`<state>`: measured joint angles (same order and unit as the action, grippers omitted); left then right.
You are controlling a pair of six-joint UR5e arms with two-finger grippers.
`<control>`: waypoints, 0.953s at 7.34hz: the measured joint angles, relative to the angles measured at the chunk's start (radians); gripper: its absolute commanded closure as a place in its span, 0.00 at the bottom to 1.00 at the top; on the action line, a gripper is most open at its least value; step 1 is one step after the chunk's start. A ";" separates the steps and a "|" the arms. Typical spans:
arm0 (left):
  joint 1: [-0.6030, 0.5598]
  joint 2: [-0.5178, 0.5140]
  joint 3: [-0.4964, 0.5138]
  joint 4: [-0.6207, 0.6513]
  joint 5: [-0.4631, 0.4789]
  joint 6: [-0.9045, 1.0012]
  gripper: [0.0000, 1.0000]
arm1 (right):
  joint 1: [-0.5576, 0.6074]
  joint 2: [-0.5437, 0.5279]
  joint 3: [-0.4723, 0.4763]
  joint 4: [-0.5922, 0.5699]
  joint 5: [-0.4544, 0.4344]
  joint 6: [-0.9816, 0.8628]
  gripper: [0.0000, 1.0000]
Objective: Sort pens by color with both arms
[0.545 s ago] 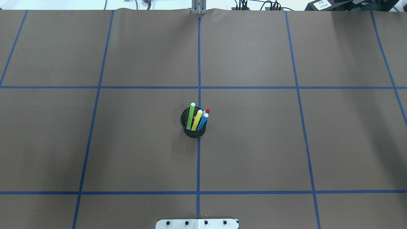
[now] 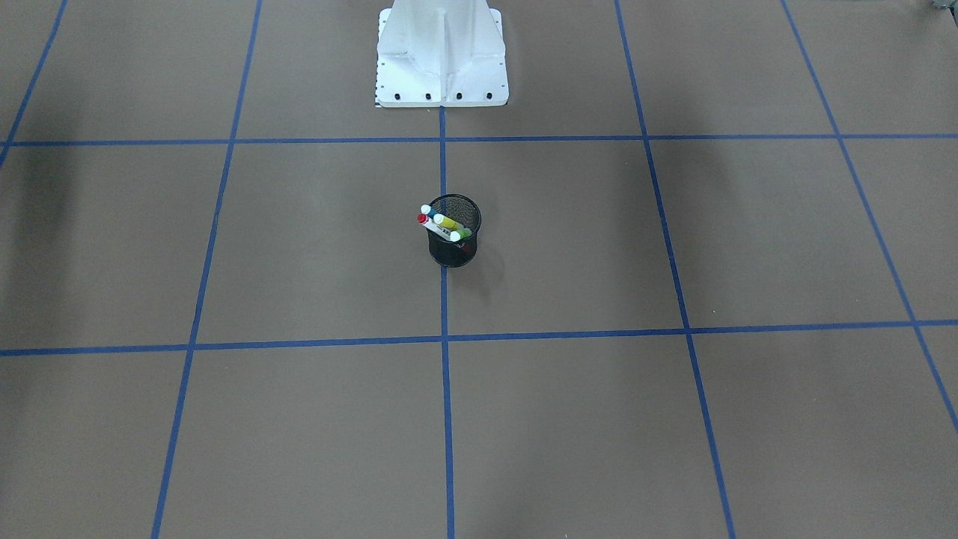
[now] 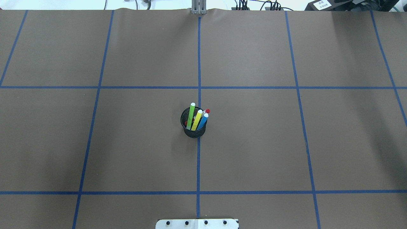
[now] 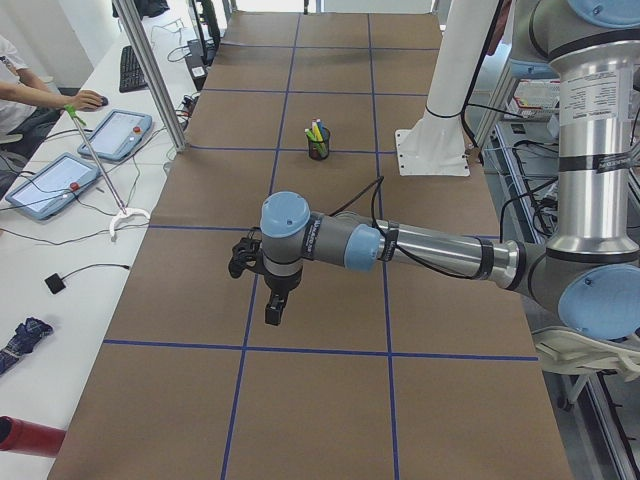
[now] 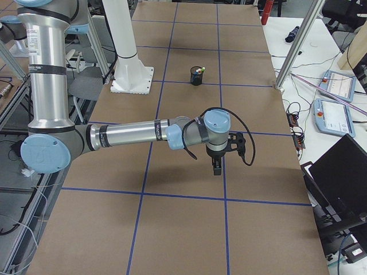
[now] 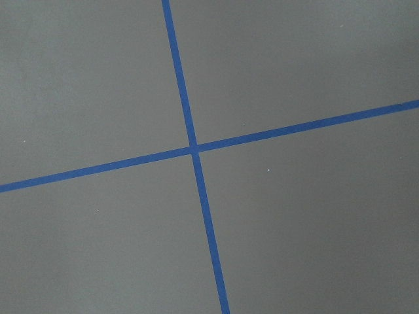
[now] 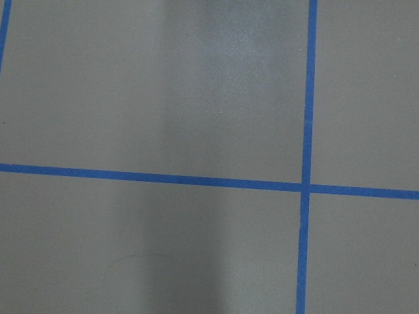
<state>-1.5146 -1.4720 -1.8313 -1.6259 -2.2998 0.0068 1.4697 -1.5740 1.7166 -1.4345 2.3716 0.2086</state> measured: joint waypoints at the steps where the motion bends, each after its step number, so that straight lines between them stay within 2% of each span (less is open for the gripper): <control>1: -0.002 0.004 -0.011 0.000 -0.001 0.000 0.00 | 0.000 0.000 0.000 0.000 0.000 0.000 0.00; 7: -0.003 0.032 -0.063 0.005 -0.021 -0.002 0.00 | -0.006 -0.003 0.009 0.028 0.002 0.001 0.00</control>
<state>-1.5173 -1.4401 -1.8946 -1.6211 -2.3204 0.0049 1.4639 -1.5766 1.7257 -1.4062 2.3737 0.2101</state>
